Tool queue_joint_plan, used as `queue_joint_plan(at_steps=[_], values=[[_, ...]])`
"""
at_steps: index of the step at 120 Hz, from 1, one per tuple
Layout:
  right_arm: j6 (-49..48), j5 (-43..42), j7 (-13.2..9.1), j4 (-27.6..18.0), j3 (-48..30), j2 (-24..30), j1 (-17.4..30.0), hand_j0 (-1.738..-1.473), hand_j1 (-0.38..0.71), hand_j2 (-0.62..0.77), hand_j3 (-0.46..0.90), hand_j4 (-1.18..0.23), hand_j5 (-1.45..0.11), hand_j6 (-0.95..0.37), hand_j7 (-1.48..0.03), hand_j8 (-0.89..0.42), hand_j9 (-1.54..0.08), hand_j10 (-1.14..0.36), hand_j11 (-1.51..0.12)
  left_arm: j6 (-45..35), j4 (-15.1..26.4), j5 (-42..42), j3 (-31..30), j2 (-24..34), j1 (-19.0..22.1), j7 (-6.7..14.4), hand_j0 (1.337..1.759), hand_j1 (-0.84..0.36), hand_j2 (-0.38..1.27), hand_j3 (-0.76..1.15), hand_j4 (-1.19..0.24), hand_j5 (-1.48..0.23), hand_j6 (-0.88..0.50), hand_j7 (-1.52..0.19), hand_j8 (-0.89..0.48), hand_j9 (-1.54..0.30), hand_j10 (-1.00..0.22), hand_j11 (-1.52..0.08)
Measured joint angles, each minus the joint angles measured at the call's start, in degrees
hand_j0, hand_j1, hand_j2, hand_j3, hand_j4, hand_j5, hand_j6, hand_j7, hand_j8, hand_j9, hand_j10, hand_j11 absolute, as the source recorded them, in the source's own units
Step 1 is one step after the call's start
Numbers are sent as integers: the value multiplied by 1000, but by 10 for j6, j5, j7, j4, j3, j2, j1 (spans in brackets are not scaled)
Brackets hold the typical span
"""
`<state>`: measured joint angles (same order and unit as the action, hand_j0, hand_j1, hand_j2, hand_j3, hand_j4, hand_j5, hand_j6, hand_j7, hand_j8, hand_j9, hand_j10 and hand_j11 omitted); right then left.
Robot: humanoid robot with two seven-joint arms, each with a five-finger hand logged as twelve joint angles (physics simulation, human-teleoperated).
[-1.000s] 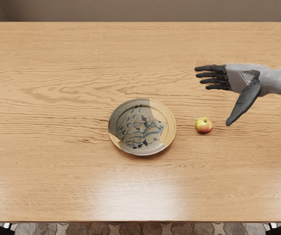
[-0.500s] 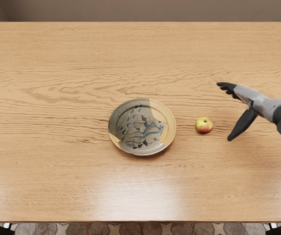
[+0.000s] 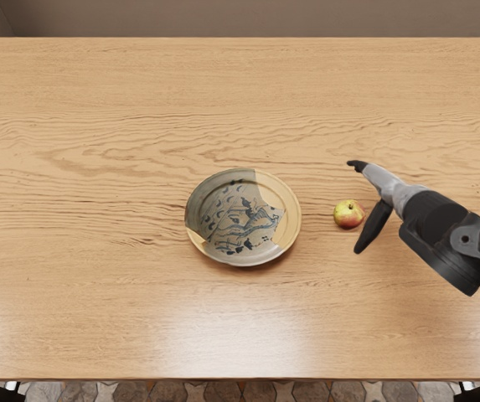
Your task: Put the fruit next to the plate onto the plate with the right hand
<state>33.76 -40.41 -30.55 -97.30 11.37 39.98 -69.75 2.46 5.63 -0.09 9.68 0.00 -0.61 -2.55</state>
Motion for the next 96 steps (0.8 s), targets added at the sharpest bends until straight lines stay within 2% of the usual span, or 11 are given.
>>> queue_joint_plan(at_steps=[14,27,54,96], values=[[8,56,-5,2,68,-43,-61,-1658,-294,-7,0,-49,-61,-50,-61,-49,-61,-49,-61,0,0,0,0,0,0,0,1658,53,50,0,-247,-321,-247,-321,-247,-321,-247,-321],[11,82,-7,10,97,-59,-87,-1658,-294,-8,0,-48,-61,-49,-61,-49,-61,-48,-61,0,0,0,0,0,0,0,1658,53,50,0,-247,-321,-247,-321,-247,-321,-247,-321],[12,94,-8,30,128,-69,-104,-1658,-285,-10,0,-55,-71,-56,-71,-56,-71,-55,-71,0,0,0,0,0,0,0,1658,53,50,0,-247,-321,-247,-321,-247,-321,-247,-321],[12,98,-12,50,146,-98,-108,-1658,-147,-33,0,-170,-220,-171,-220,-170,-220,-170,-220,0,0,0,0,0,0,0,1658,53,50,0,-247,-321,-247,-321,-247,-321,-247,-321]])
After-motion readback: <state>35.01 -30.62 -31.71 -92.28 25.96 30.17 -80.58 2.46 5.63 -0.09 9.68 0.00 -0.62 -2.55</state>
